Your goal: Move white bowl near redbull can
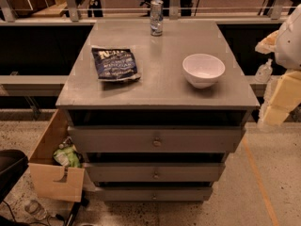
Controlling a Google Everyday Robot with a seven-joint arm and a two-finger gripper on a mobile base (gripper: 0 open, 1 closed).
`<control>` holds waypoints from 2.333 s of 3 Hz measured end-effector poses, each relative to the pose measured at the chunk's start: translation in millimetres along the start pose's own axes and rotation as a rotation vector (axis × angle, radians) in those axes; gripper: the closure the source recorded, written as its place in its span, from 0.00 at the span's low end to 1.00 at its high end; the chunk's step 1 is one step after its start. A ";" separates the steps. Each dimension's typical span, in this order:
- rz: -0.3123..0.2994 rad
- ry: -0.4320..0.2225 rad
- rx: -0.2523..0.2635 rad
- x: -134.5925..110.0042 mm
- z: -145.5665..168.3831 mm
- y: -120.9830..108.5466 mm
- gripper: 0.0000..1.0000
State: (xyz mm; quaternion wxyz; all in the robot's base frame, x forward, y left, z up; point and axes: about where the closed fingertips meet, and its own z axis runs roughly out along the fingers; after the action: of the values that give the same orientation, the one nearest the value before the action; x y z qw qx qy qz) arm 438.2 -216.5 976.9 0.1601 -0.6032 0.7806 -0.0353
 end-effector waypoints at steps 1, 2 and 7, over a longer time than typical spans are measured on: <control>0.000 0.000 0.000 0.0 0.0 0.0 0.00; -0.012 -0.028 0.034 -13.6 15.4 -13.5 0.00; -0.101 0.020 0.018 -57.7 154.0 -85.7 0.00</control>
Offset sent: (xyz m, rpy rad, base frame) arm 0.0626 0.0339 -0.0302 0.0494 -0.1127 0.0336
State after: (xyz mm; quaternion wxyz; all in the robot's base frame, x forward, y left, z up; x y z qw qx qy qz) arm 575.7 -163.4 864.4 0.1556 -0.6401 0.7502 -0.0565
